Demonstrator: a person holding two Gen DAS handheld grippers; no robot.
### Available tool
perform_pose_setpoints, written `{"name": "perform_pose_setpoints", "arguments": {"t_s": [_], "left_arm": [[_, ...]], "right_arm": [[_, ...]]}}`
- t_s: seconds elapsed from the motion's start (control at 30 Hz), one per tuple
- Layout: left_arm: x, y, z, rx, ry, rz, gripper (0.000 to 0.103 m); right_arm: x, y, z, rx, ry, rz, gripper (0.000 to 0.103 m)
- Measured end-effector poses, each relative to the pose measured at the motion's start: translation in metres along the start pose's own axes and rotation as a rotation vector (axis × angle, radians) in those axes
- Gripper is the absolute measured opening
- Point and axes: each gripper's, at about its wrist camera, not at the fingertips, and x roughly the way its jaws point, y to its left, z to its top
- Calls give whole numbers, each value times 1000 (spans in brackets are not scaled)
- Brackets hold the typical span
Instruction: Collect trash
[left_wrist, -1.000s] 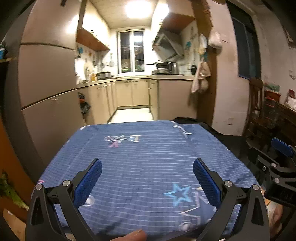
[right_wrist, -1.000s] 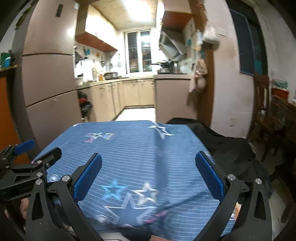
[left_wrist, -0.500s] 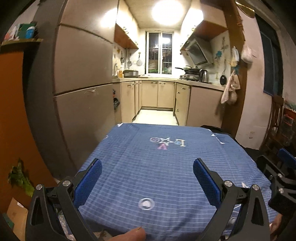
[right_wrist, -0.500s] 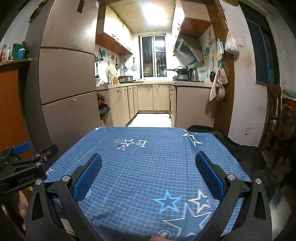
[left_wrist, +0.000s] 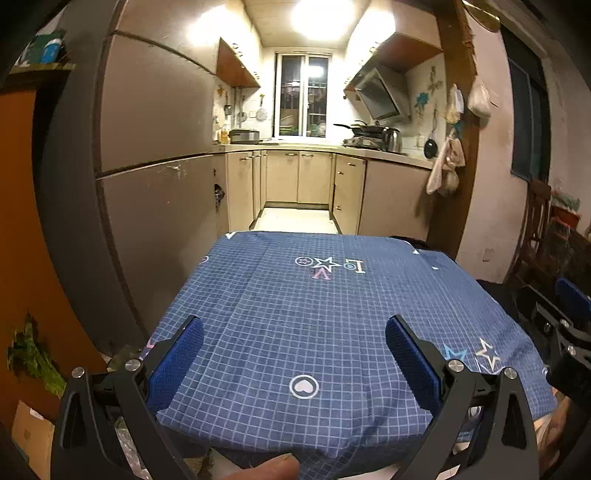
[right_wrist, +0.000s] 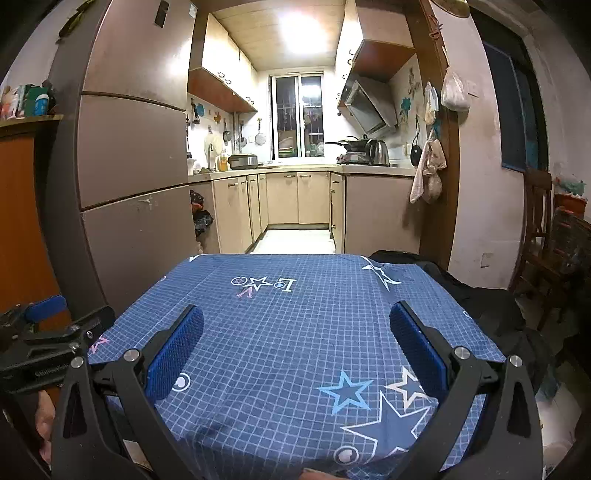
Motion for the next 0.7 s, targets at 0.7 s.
{"name": "perform_pose_setpoints", "arguments": {"t_s": [0.7], "left_arm": [[16,-15,-15,17,21,-20,98]], "right_arm": [[0,-3,-8,-5,12,-1,98]]}}
